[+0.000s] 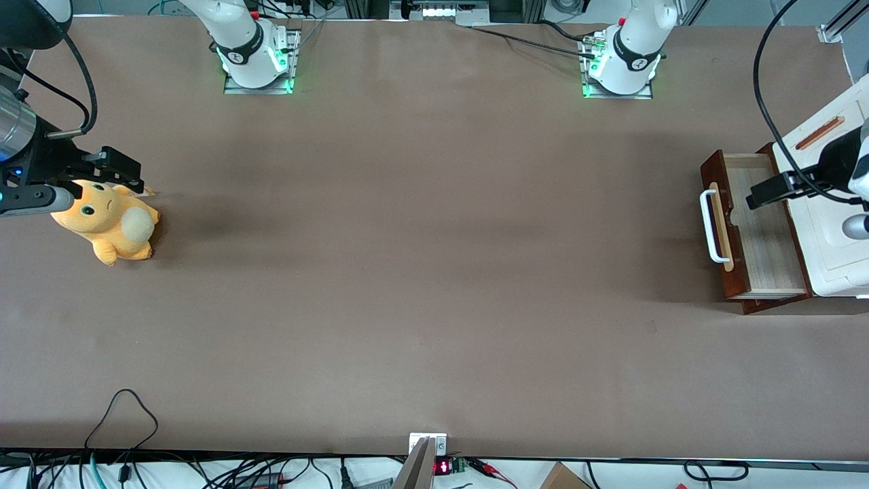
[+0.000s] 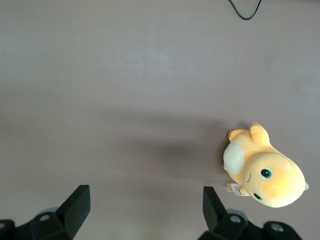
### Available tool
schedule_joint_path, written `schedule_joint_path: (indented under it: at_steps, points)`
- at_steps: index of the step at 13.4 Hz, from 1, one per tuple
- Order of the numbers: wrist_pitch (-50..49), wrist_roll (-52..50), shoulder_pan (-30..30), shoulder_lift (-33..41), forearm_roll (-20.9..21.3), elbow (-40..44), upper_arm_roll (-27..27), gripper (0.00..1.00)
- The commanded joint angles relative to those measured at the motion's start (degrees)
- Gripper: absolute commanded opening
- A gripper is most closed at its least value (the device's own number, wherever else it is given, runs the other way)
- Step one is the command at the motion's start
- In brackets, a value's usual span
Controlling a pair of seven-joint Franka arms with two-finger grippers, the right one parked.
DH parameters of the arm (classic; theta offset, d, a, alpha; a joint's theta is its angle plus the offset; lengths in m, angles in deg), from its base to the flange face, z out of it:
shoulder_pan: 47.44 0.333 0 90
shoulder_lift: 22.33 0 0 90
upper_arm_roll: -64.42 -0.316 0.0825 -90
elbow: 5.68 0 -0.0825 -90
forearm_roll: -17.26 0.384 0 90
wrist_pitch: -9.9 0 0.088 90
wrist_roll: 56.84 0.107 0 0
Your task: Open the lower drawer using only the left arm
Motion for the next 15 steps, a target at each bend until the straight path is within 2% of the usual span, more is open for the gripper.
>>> schedule_joint_path:
  at_steps: [1, 3, 5, 8, 15]
  points:
    - [-1.0, 8.1, 1.8, 1.3, -0.9, -0.9, 0.8, 1.00]
    - [1.7, 8.0, 2.7, 3.7, -1.2, -4.1, 0.8, 1.00]
    - [8.4, 7.2, 2.8, 8.6, -1.3, -12.8, 1.1, 1.00]
    - [8.6, 3.9, 2.6, 8.6, -1.6, -12.2, 1.4, 1.00]
    - [6.3, 4.7, 2.6, 8.0, -1.0, -9.2, 1.4, 1.00]
